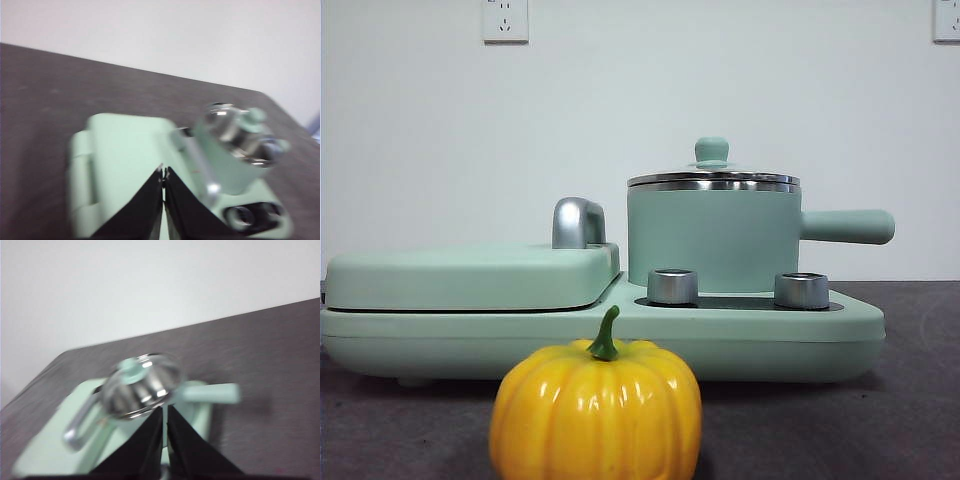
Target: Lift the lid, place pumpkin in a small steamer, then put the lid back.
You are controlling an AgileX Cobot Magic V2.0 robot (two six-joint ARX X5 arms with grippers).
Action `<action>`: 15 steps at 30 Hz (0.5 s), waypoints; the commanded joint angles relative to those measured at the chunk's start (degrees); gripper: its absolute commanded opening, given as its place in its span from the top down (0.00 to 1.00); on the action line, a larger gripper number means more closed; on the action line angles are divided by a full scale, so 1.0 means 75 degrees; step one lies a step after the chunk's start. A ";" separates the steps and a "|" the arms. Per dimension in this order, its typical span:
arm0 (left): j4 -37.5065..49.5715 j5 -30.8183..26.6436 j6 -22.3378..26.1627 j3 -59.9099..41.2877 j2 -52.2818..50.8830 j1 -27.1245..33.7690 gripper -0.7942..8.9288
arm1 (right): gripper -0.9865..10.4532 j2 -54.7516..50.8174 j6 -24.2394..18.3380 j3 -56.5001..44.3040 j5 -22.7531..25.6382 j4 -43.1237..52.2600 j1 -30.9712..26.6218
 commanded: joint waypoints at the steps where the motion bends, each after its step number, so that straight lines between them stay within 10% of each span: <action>1: -0.0172 0.0533 0.0198 0.0711 0.0504 -0.0099 0.91 | 0.90 0.0562 -0.0484 0.0737 -0.0729 -0.0510 0.0023; 15: -0.1600 0.1996 0.1040 0.2209 0.2110 -0.0632 0.74 | 0.89 0.2052 -0.2081 0.2238 -0.2361 -0.2017 0.0023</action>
